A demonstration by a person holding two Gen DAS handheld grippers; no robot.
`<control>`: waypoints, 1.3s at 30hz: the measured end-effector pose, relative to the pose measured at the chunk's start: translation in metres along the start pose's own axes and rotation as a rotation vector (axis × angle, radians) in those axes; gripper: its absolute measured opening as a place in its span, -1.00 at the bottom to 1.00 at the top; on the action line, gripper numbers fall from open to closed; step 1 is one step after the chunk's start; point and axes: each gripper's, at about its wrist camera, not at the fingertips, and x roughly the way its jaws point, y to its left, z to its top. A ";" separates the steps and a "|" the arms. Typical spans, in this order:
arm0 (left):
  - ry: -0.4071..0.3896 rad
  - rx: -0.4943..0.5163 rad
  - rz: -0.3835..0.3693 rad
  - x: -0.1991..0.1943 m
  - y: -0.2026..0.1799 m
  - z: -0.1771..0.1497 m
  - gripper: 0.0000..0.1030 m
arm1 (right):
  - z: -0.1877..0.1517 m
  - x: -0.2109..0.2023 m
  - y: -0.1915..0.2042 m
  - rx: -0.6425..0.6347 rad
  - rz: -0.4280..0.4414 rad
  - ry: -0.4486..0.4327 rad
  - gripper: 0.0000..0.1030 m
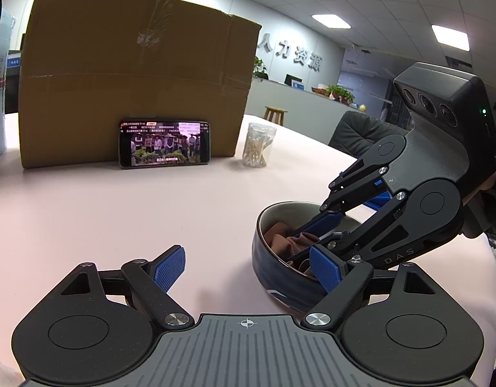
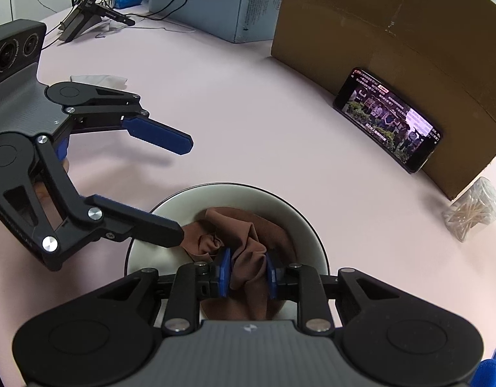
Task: Clean bowl
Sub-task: 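Rub the cloth around the bowl interior with the right gripper while the left gripper steadies the rim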
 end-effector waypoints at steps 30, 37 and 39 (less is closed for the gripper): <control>0.001 0.000 -0.004 0.000 0.001 -0.001 0.69 | 0.004 0.000 -0.003 0.002 0.000 0.036 -0.42; 0.004 -0.001 -0.006 0.000 0.000 -0.001 0.69 | 0.009 0.004 -0.001 -0.012 0.017 0.023 -0.55; 0.005 -0.003 -0.008 0.000 0.001 -0.001 0.69 | 0.007 0.003 0.000 -0.015 0.039 0.022 -0.55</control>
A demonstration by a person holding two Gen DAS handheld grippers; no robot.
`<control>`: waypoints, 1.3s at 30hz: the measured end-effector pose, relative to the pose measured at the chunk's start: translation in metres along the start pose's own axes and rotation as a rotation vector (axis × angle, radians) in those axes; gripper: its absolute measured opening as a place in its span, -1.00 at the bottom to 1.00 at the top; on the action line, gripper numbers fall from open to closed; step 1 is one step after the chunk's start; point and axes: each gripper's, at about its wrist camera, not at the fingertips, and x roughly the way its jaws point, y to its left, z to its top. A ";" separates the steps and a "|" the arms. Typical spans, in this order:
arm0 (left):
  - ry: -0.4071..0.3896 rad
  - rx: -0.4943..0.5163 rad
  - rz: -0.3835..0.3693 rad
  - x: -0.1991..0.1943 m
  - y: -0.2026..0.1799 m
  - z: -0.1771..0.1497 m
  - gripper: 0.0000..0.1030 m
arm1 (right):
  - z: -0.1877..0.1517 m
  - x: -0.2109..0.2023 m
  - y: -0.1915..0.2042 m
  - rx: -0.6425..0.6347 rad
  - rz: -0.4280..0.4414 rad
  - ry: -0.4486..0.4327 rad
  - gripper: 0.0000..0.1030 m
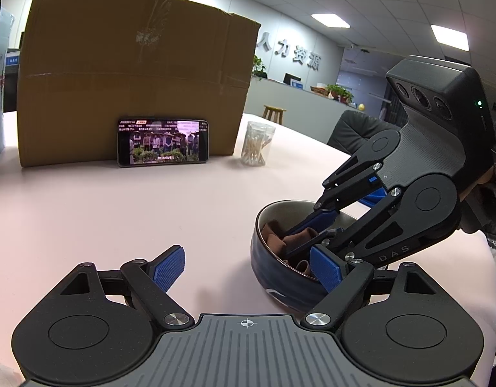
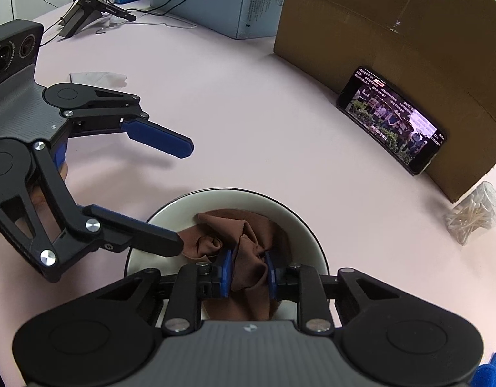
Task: Clean bowl
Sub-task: 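Rub the cloth around the bowl interior with the right gripper while the left gripper steadies the rim, then lift the brown cloth out of the bowl with the right gripper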
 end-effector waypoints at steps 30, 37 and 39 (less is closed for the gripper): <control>0.001 0.000 0.000 0.000 0.001 -0.001 0.69 | -0.004 -0.004 -0.004 0.046 -0.007 -0.013 -0.70; 0.001 0.001 0.001 0.000 0.001 -0.001 0.69 | -0.020 -0.017 -0.010 0.147 -0.041 -0.153 -0.75; 0.000 0.003 0.002 0.000 0.000 -0.001 0.69 | -0.028 -0.027 -0.014 0.206 -0.048 -0.221 -0.74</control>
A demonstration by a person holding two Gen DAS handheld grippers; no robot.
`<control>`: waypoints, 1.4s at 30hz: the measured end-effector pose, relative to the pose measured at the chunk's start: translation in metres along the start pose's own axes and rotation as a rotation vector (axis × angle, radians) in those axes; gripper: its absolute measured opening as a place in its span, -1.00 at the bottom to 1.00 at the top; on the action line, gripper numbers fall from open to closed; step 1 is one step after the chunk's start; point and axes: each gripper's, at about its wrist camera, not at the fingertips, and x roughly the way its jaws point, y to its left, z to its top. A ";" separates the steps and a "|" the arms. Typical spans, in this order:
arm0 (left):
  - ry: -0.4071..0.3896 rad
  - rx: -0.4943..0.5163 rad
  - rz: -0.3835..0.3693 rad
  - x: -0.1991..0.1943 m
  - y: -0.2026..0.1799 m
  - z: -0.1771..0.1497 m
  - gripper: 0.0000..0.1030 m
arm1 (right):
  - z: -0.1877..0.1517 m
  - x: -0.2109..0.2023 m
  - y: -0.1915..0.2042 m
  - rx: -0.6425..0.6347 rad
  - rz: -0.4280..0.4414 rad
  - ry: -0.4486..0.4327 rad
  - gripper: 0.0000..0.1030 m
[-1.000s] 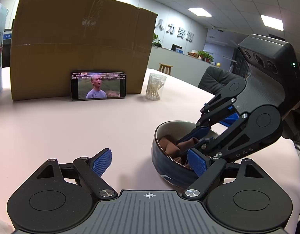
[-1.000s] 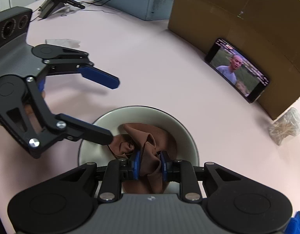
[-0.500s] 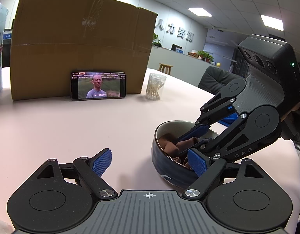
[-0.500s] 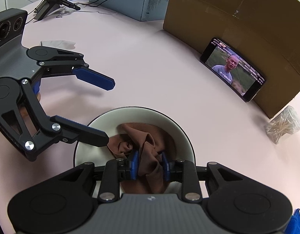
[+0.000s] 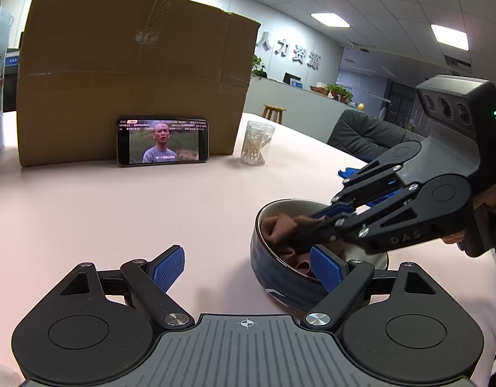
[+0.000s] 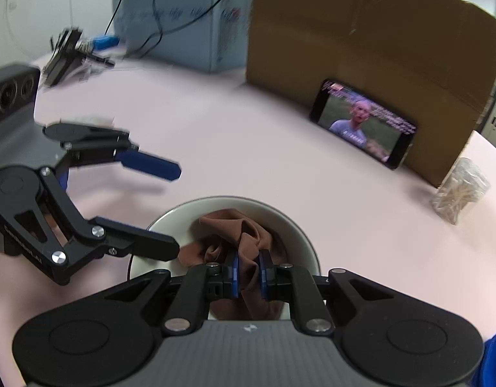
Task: Clean bowl
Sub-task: 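Lift the brown cloth out of the bowl with the right gripper, then wipe the bowl's outer wall with the cloth in the right gripper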
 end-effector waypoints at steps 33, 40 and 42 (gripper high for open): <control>-0.011 0.023 0.006 -0.002 -0.006 -0.001 0.69 | -0.119 -0.055 -0.026 0.518 0.054 -0.304 -0.72; -0.017 0.033 -0.011 -0.001 -0.007 0.000 0.69 | -0.115 -0.053 -0.027 0.558 0.072 -0.304 -0.71; -0.024 0.037 -0.019 -0.002 -0.008 0.000 0.69 | -0.113 -0.050 -0.033 0.593 0.068 -0.304 -0.70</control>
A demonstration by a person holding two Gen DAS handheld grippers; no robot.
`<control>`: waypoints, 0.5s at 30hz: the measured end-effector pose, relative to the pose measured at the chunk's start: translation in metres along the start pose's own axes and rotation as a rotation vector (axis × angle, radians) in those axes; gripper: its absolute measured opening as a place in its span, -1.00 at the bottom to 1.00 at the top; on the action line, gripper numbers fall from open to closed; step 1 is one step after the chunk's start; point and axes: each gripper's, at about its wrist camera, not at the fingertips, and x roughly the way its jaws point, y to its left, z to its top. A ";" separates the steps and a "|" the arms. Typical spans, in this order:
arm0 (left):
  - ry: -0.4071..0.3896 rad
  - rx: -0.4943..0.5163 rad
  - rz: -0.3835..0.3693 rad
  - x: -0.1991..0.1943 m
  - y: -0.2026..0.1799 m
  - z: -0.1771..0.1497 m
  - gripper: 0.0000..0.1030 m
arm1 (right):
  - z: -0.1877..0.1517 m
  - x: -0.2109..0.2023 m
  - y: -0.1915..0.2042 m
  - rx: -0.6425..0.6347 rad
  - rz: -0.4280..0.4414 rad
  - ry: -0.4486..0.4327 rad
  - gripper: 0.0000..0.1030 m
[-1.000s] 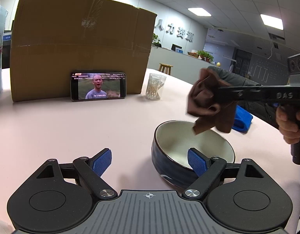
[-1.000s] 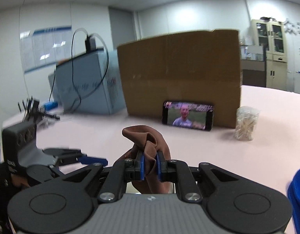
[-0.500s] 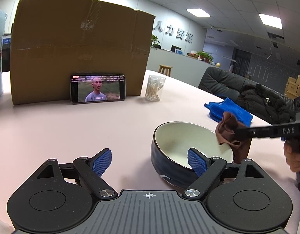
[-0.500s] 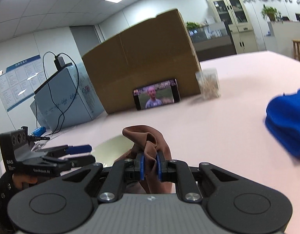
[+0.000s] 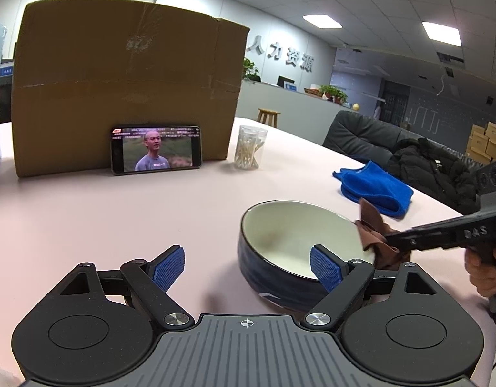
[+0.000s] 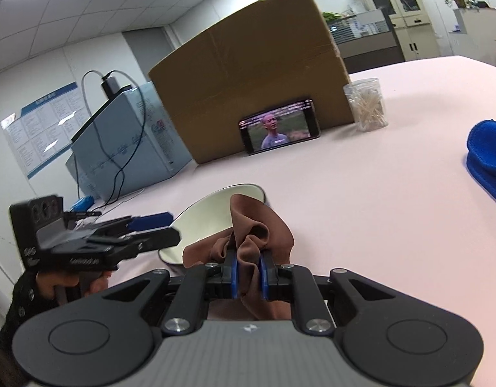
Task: Clean bowl
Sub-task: 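Wipe the bowl's outer wall with the cloth in the right gripper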
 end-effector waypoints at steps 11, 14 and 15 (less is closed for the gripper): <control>0.000 -0.053 0.010 0.003 0.006 0.001 0.69 | -0.006 0.014 0.022 -0.033 0.074 0.063 -0.67; 0.003 -0.049 0.013 0.004 0.005 0.001 0.69 | -0.001 0.011 0.018 -0.024 0.036 0.040 -0.67; 0.007 -0.046 0.014 0.005 0.004 0.001 0.69 | 0.002 0.010 0.016 -0.015 0.021 0.029 -0.67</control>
